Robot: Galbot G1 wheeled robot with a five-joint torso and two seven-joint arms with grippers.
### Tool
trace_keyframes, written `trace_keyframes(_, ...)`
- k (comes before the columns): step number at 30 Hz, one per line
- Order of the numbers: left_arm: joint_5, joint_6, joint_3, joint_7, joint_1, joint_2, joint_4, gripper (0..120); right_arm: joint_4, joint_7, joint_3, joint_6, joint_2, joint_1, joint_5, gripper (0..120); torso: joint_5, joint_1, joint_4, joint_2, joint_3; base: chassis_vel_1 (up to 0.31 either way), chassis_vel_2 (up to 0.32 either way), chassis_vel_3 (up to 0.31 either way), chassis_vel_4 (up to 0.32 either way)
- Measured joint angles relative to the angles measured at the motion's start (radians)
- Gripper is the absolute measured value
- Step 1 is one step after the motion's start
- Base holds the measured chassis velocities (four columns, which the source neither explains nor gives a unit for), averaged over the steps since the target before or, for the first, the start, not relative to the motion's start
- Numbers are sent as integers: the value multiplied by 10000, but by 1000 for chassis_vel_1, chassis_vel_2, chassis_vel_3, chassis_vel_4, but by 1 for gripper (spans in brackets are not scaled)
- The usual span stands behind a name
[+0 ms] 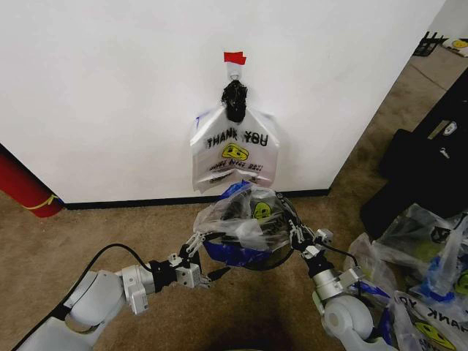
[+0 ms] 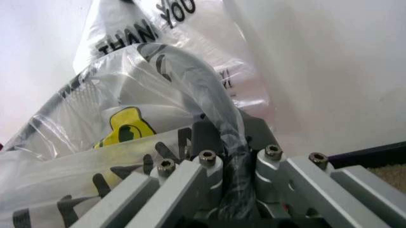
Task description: Pick up the garbage bag from the wall and place it over the trash bin.
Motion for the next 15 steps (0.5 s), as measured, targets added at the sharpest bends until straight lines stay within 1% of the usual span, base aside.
trace_keyframes(1,0,0,0,0,0,0,0,77,0,0,0,0,0,0,0,0,0,0,0,0,0,0,0,0,0)
trace_keyframes(2,18,13,4,-2,-6,-1,18,73,13,0,3,0,0,0,0,0,0,0,0,0,0,0,0,0,0)
trace_keyframes(3,32,25,10,-2,-15,-4,33,66,37,0,7,0,1,1,4,0,0,0,0,0,0,0,0,0,0)
trace_keyframes(4,35,30,16,-1,-22,-9,45,63,55,1,10,0,2,6,9,0,0,0,0,0,0,0,0,0,0)
trace_keyframes(7,19,34,51,-1,-44,-18,76,49,86,64,17,-2,11,36,47,0,0,0,0,0,0,0,0,0,0)
trace_keyframes(8,19,34,51,-1,-44,-18,76,49,86,64,17,-2,11,36,47,0,0,0,0,0,0,0,0,0,0)
trace_keyframes(9,14,34,55,-2,-46,-18,89,46,98,76,17,-4,13,41,66,0,0,0,0,0,0,0,0,0,0)
trace_keyframes(12,-24,7,55,-15,-51,-19,100,32,104,133,12,-17,34,57,115,0,0,0,0,0,0,0,0,0,0)
trace_keyframes(13,-46,-3,45,-19,-45,-19,77,30,104,163,11,-25,40,65,128,0,0,0,0,0,0,0,0,0,0)
trace_keyframes(14,-46,-3,45,-19,-45,-19,77,30,104,163,11,-25,40,65,128,0,0,0,0,0,0,0,0,0,0)
trace_keyframes(15,-85,-12,27,-22,-23,-18,10,25,94,215,9,-36,52,74,147,0,-1,0,0,0,0,0,0,0,0)
